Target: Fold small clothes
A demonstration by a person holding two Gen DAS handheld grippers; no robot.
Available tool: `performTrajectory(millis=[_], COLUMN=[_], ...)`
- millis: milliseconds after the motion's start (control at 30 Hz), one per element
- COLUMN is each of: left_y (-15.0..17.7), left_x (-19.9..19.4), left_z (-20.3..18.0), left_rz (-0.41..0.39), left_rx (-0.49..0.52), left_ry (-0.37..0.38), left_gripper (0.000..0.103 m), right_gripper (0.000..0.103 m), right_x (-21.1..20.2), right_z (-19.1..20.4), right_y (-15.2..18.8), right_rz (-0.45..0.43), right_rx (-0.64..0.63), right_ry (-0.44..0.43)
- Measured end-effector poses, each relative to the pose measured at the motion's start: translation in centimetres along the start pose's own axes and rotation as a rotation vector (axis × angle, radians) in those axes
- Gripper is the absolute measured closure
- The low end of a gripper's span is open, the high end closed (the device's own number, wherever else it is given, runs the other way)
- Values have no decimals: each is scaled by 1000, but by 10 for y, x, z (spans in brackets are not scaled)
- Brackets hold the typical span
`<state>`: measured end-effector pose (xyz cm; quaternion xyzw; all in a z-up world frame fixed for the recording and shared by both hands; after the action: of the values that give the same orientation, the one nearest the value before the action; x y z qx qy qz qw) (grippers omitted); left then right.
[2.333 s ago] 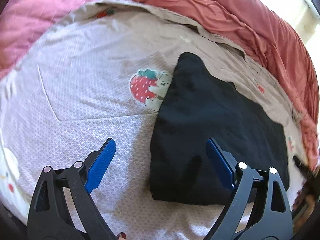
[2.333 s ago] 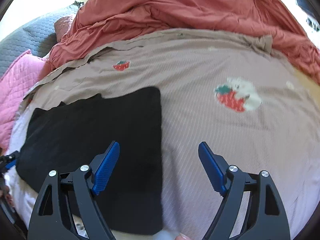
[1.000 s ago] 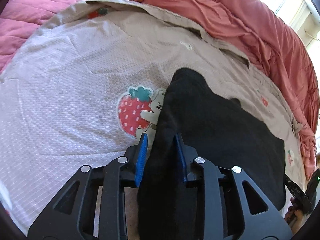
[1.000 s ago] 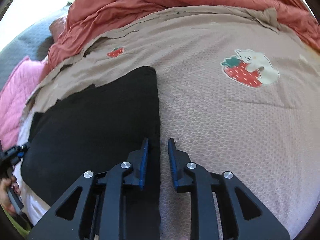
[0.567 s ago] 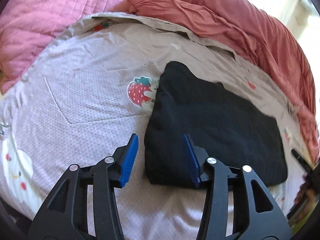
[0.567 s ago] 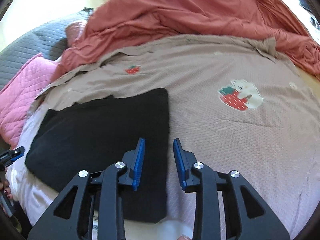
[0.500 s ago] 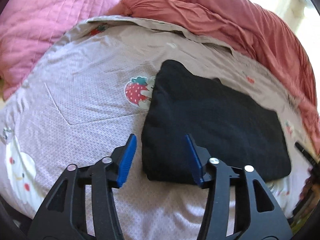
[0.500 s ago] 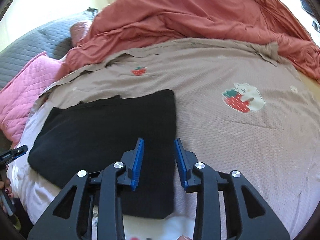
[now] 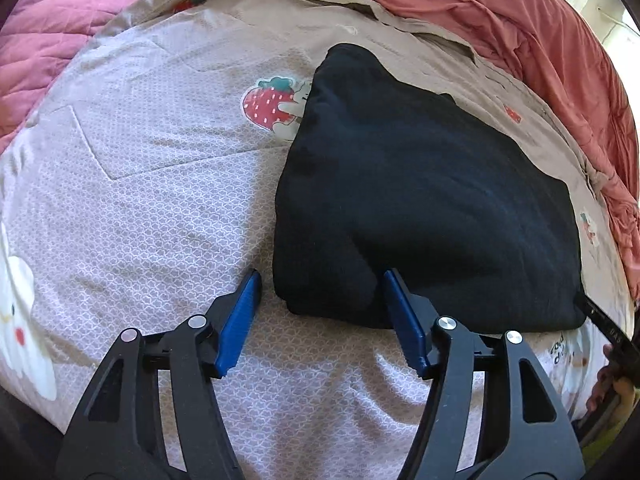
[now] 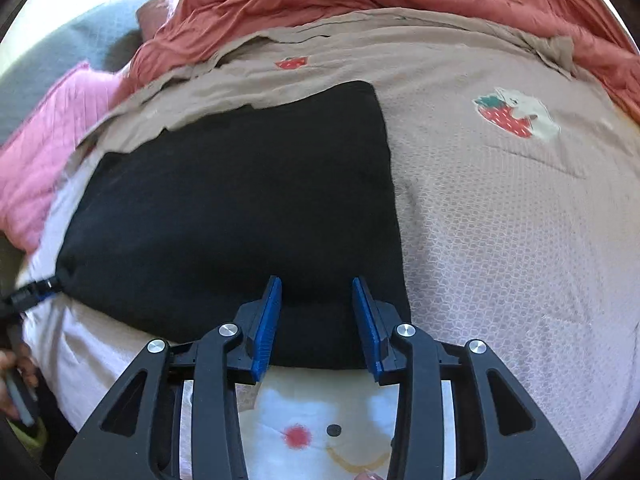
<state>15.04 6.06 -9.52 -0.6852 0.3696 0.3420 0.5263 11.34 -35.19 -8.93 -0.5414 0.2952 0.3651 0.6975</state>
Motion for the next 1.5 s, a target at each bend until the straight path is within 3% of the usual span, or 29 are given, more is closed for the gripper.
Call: performTrajectory(millis=[200,667,833,967,1000,1033,1100,1333,1500], left_y=[-1,-10,-8,-10,-11,-12,-12,-14,-24], left_x=[0,3,3,-3,-8,-13,-28,-68,-76], left_z=[0,-19,-18,-13,-13,-14,-15,-19,-21], left_rz=[13,88,126,126,114,101,60,-31,-55], left_rx=[-8,77,112,97,93,91,93,106,78], left_ry=[-6,-116,-156,-137,-122,-107,-70,5,38], left_gripper=[47,47,38,36,37,37,37,11,10], right_gripper=[69,67,67,65,60,45,41,8,5], right_x=[-3,-13,-19,-27,-31,-35,-45,-84,-102], right_z=[-1,-1,-4,-2,0,1,5,21,32], right_y=[4,14,19,22,23,23,22,29,33], right_rz=[-22,-24,-29,-52,-64,-80,-125,-245,-275], right_rx=[5,11,20,13,8,8,11,5,7], right_ry=[8,58,57,73,90,105,97,97,66])
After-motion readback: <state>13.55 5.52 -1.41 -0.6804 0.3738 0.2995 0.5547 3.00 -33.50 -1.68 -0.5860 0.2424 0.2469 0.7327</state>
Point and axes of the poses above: each gripper's, at about its wrist camera, not at the fingertips, and x roughly the way its jaws point, z to its left, y to its underside, the point moved 1 cm from there along x, roughly the way its jaws point, and after that the axes turned 2 degrees about -z, right-handed, at the moved point
